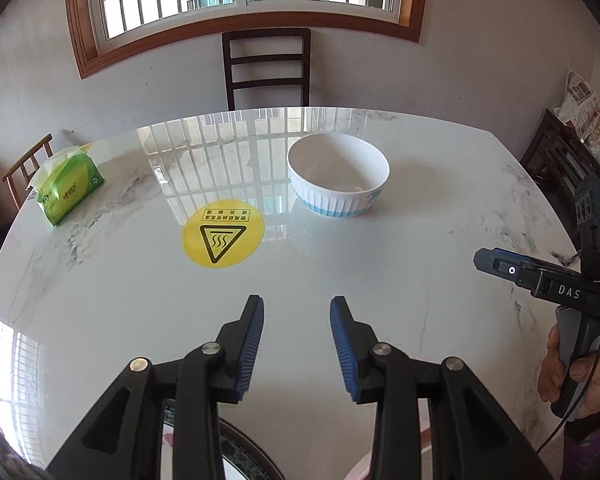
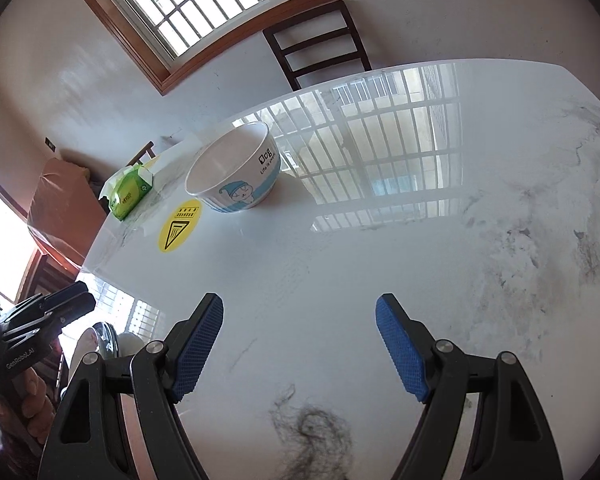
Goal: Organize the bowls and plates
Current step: 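Close both grippers on the blue-banded bowl rim and lift it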
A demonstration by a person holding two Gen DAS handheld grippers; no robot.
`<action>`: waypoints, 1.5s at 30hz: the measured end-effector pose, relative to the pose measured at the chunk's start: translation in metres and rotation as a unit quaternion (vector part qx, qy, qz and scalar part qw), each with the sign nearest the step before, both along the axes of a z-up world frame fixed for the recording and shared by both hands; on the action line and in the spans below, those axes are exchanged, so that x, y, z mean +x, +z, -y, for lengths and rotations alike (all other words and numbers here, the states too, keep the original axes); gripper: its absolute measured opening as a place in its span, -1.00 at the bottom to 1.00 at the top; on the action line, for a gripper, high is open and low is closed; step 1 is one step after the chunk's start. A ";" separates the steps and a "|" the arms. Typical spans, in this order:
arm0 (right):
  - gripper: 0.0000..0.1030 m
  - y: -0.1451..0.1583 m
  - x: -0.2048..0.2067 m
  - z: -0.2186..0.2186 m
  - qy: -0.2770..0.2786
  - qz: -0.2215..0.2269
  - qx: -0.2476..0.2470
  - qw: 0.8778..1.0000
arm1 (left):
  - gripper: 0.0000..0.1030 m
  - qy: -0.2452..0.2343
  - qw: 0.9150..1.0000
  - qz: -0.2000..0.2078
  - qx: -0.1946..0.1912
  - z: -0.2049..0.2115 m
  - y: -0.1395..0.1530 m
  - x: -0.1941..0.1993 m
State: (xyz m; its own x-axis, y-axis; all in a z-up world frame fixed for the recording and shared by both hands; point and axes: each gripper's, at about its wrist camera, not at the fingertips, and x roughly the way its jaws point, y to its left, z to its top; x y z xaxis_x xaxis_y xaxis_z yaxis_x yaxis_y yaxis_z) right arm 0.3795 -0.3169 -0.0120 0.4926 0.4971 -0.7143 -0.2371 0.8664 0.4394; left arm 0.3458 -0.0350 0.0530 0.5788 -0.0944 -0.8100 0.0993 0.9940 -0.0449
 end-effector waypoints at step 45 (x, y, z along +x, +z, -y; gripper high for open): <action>-0.44 -0.029 0.159 -0.076 0.001 -0.094 0.040 0.995 | -0.50 0.004 0.990 -0.078 -0.121 0.003 -0.068 0.187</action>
State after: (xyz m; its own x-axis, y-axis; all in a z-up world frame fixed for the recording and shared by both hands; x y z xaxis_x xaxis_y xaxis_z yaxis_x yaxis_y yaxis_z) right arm 0.5389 -0.2413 -0.0411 0.3522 0.5576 -0.7517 -0.1459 0.8261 0.5444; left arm 0.5332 -0.0379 -0.0149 0.4496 -0.2913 -0.8444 0.0637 0.9534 -0.2949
